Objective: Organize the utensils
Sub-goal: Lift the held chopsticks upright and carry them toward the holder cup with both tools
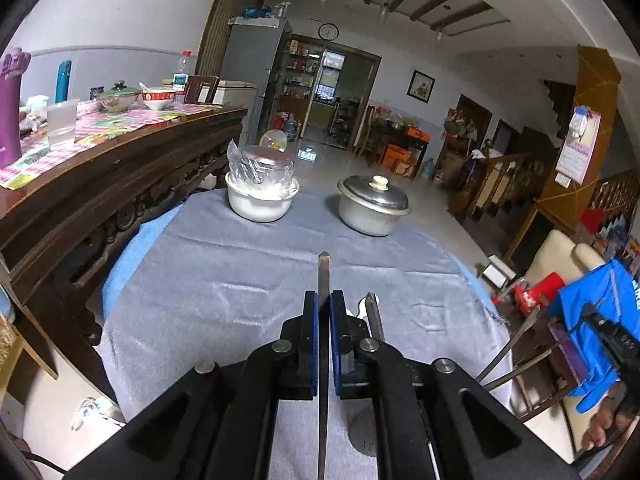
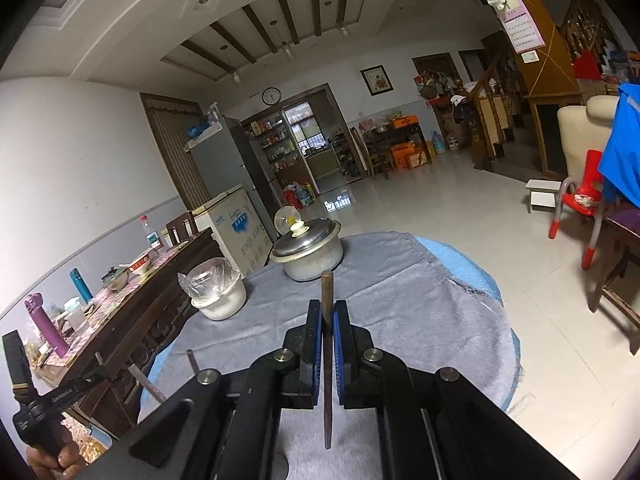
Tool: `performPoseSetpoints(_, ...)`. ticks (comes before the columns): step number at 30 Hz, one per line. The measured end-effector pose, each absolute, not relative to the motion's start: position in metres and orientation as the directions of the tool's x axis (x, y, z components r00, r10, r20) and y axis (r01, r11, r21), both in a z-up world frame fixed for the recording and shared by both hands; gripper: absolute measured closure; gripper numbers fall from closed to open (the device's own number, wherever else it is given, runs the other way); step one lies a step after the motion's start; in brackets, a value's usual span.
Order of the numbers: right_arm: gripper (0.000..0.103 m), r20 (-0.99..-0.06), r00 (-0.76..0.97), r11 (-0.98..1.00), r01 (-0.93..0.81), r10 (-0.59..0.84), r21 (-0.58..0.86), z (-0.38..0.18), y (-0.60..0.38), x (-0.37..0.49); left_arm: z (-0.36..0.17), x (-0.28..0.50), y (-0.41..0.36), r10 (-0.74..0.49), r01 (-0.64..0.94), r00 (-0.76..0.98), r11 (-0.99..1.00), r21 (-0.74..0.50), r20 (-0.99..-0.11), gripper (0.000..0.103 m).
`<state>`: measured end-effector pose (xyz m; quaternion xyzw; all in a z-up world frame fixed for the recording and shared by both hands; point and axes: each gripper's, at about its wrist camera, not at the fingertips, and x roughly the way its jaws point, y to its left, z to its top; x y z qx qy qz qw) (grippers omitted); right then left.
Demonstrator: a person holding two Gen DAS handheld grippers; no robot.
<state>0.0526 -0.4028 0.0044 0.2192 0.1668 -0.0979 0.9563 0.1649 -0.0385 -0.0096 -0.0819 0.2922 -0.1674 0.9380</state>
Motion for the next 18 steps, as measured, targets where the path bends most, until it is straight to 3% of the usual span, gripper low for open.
performPoseSetpoints(18,0.097,-0.338,0.938,0.913,0.207,-0.082,0.353,0.025,-0.371,0.025,0.002,0.130,-0.046,-0.295,0.242,0.815,0.955,-0.170,-0.499,0.098)
